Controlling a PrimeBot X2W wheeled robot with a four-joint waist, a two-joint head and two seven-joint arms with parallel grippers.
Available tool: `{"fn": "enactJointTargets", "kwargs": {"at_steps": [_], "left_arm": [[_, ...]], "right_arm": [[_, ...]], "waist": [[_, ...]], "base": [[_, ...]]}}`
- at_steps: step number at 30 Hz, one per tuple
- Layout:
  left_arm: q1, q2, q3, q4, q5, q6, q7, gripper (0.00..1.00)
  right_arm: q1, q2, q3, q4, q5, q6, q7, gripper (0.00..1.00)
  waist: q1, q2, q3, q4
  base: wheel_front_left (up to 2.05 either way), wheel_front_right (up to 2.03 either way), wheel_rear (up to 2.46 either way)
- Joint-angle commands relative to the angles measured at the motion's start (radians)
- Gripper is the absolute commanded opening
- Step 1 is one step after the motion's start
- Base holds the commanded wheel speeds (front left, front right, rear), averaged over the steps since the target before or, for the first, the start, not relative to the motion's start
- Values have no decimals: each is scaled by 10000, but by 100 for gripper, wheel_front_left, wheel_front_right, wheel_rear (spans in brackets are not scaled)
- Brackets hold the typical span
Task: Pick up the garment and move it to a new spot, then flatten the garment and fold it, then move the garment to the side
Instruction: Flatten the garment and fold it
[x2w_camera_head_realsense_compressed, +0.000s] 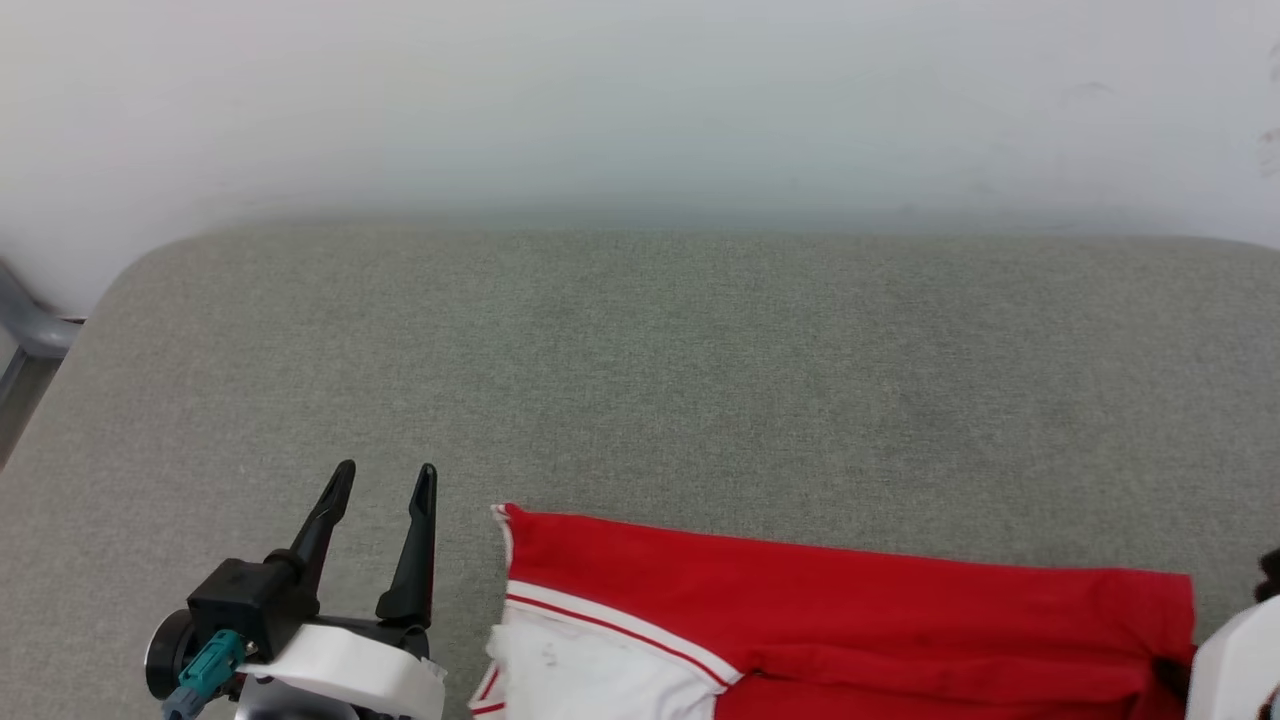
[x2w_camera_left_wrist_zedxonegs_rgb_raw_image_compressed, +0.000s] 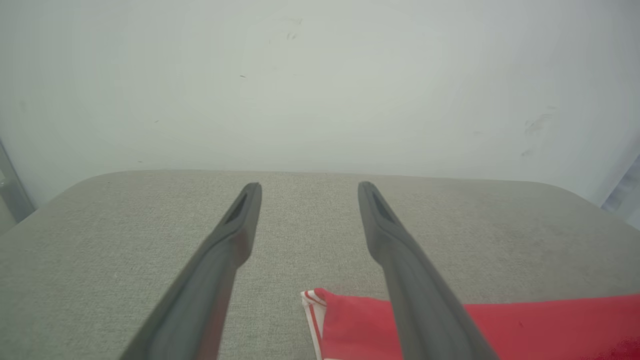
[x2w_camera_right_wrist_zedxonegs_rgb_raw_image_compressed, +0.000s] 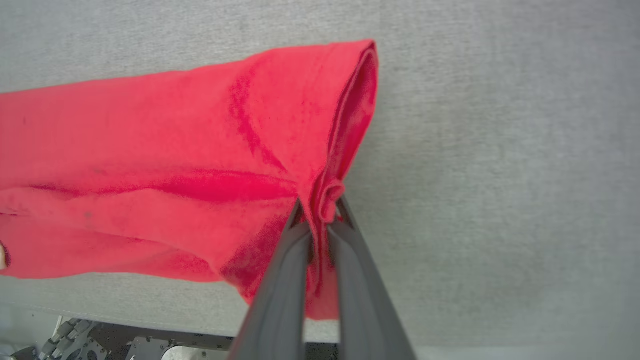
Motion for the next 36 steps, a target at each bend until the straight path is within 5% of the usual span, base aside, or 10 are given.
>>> {"fn": "enactJointTargets", "kwargs": {"at_steps": [1, 8, 17, 21, 25, 36], "left_arm": [[106, 18, -13, -39, 12, 69, 9, 100], [213, 26, -70, -127, 7, 150, 41, 100], [47, -6, -164, -83, -15, 164, 104, 100], [-48, -23, -214, -59, 14, 144, 115, 100], [-267, -57, -284, -32, 22, 48, 127, 100], [-807, -275, -382, 134, 37, -135, -24, 100]], "right_arm": [[145, -168, -304, -88, -126, -12, 81, 0], [55, 295, -1486, -283, 612, -8, 1057, 0], [-633, 1554, -2157, -132, 5689, -8, 3405, 0], [-563, 1564, -1234, 598, 8550, -7, 2992, 0], [-354, 1567, 370, 814, 10065, -7, 2082, 0], [-1288, 1556, 4159, 1080, 11219, -7, -488, 0]], "waist": [[0, 0, -81, -69], [0, 0, -183, -208], [0, 0, -162, 19], [0, 0, -142, 284], [0, 0, -9, 614], [0, 0, 601, 1392]], "base": [[0, 0, 0], [0, 0, 0], [0, 0, 0], [0, 0, 0], [0, 0, 0], [0, 0, 0]]}}
